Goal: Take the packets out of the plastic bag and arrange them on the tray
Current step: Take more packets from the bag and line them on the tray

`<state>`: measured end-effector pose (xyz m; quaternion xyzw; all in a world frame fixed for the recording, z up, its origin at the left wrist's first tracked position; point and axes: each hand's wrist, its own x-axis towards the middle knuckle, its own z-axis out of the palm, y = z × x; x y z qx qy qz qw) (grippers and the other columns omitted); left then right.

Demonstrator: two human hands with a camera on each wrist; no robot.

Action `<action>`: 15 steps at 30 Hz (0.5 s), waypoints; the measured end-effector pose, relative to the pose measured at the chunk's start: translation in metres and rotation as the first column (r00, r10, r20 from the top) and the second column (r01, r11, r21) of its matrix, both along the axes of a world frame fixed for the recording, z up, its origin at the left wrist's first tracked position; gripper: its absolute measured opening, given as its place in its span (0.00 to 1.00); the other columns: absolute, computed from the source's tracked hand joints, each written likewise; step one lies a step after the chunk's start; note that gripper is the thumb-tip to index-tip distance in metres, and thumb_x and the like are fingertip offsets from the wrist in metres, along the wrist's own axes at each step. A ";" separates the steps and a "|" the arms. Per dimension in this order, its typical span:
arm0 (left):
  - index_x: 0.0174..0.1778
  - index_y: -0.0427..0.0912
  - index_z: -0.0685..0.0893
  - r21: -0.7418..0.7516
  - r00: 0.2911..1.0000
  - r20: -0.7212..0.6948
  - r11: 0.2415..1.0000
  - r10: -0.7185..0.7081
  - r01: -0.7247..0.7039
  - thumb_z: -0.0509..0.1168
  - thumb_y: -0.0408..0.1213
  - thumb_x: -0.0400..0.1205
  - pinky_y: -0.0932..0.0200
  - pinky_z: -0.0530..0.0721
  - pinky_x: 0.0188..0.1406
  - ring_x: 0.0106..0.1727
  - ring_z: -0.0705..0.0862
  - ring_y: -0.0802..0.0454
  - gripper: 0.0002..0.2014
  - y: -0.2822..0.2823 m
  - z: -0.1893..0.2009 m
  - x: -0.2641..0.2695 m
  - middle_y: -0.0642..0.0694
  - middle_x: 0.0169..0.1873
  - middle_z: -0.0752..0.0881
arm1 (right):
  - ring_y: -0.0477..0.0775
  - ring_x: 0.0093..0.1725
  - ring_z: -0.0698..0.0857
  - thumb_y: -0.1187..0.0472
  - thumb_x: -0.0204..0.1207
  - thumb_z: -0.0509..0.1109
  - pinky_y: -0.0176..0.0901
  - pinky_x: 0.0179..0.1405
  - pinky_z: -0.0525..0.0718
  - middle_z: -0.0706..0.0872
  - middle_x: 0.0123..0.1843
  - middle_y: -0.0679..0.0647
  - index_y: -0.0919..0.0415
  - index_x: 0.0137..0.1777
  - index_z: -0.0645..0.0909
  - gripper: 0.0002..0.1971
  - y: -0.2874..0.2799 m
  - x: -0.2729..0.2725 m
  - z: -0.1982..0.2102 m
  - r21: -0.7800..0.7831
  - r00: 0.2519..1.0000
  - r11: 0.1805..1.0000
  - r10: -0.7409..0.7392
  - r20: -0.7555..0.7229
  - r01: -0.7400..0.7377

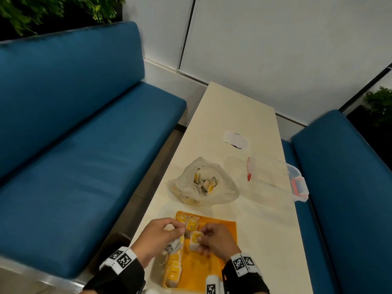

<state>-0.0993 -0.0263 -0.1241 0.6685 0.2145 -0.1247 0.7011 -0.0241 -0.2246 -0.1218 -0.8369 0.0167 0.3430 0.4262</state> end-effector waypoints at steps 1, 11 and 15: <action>0.45 0.51 0.94 0.005 1.000 -0.006 1.000 -0.002 0.002 0.77 0.42 0.80 0.65 0.82 0.38 0.42 0.87 0.61 0.01 0.000 0.000 0.000 0.60 0.50 0.93 | 0.53 0.23 0.84 0.70 0.77 0.72 0.41 0.23 0.80 0.89 0.31 0.64 0.63 0.43 0.82 0.04 0.002 0.001 -0.003 -0.025 1.000 1.000 0.001 -0.007 -0.002; 0.42 0.52 0.94 0.011 0.999 -0.045 1.000 -0.004 0.004 0.78 0.42 0.79 0.60 0.83 0.43 0.45 0.88 0.59 0.01 0.001 0.001 0.002 0.59 0.49 0.93 | 0.55 0.23 0.87 0.75 0.72 0.73 0.46 0.27 0.88 0.86 0.26 0.59 0.63 0.33 0.79 0.11 0.020 0.000 -0.023 -0.076 0.973 0.971 -0.222 0.058 0.226; 0.41 0.53 0.94 0.012 0.999 -0.054 1.000 -0.011 0.012 0.78 0.42 0.79 0.57 0.85 0.52 0.56 0.88 0.57 0.02 0.001 0.003 0.003 0.59 0.50 0.93 | 0.59 0.25 0.89 0.74 0.68 0.74 0.56 0.35 0.92 0.87 0.27 0.60 0.62 0.33 0.80 0.09 0.024 0.002 -0.026 -0.074 0.959 0.958 -0.271 0.079 0.277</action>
